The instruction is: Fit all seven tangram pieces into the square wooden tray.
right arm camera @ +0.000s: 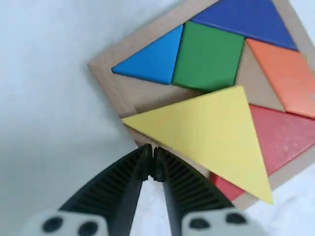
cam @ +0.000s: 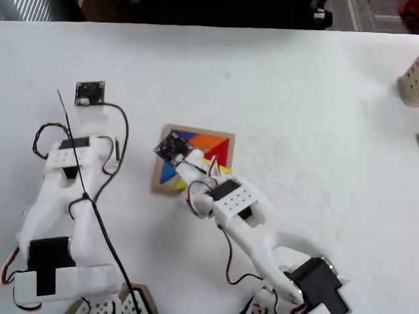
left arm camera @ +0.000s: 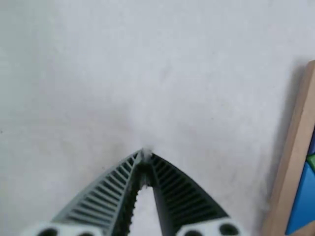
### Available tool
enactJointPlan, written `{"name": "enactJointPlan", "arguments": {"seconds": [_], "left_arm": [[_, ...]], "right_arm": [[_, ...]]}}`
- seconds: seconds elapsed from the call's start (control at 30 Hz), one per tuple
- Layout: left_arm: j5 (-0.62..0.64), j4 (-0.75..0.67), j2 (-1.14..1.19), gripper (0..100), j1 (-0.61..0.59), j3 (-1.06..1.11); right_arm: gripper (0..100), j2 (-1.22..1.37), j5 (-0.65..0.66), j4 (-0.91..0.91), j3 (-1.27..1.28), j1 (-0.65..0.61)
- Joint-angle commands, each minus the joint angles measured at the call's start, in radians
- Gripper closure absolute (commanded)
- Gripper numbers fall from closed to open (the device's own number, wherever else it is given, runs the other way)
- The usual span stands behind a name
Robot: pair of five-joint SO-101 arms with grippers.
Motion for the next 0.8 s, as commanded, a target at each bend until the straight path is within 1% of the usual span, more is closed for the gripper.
{"name": "enactJointPlan", "arguments": {"seconds": [0.0, 0.27, 0.33, 0.43, 0.5, 0.57, 0.63, 0.77], "left_arm": [[-0.012, 0.003, -0.005, 98, 0.019, -0.035], [-0.012, -0.02, -0.005, 98, 0.018, -0.029], [-0.012, -0.02, -0.005, 98, 0.018, -0.029], [-0.012, -0.021, -0.005, 98, 0.016, -0.029], [-0.012, -0.021, -0.005, 98, 0.016, -0.029], [-0.012, -0.023, -0.005, 98, 0.016, -0.029], [-0.012, -0.023, -0.005, 98, 0.016, -0.029], [-0.012, -0.02, -0.005, 98, 0.015, -0.028]], "right_arm": [[98.1, 0.019, -0.006, -0.016, -0.08, -0.028], [98.1, 0.116, -0.009, -0.004, -0.175, -0.025], [98.1, 0.09, -0.034, 0.039, -0.18, -0.024], [98.1, -0.024, -0.034, 0.148, -0.181, 0.002], [98.1, -0.105, -0.037, 0.189, -0.176, 0.051], [98.1, -0.151, -0.08, 0.188, -0.161, 0.12], [98.1, -0.143, -0.132, 0.143, -0.144, 0.191], [98.1, -0.062, -0.138, 0.001, -0.103, 0.286]]}}
